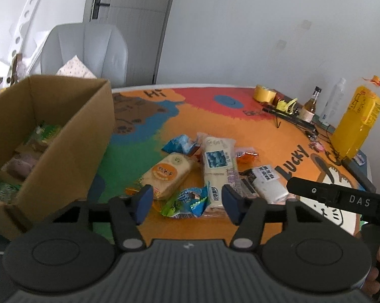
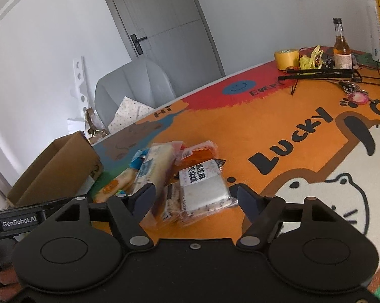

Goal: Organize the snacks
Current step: 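Grasp the blue candy with the left gripper while the right grasps the white bread pack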

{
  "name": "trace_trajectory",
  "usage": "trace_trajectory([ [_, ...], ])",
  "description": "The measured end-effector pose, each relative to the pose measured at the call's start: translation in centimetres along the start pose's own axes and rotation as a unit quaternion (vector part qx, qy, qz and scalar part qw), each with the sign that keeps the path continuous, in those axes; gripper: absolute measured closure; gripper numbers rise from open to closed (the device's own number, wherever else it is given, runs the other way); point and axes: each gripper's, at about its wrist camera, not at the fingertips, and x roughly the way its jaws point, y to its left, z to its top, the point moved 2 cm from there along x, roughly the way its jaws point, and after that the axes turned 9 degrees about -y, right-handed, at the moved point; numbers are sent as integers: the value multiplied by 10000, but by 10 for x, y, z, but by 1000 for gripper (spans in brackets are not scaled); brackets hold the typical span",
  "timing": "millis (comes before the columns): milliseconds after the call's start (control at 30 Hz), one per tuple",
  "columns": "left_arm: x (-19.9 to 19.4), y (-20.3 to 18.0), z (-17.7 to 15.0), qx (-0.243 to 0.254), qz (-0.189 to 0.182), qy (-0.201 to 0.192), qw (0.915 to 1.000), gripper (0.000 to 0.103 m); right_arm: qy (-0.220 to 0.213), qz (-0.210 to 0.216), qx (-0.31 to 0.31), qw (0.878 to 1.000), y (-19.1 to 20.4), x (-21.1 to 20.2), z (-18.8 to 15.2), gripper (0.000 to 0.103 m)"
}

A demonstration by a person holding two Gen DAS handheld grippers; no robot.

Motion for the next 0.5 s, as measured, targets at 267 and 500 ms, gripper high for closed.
trace_trajectory([
  [267,26,-2,1,-71,-99,302,9995,52,145,-15,88,9999,-11,24,4,31],
  [500,43,-2,-4,-93,-110,511,9986,52,229,-60,26,9997,-13,41,5,31],
])
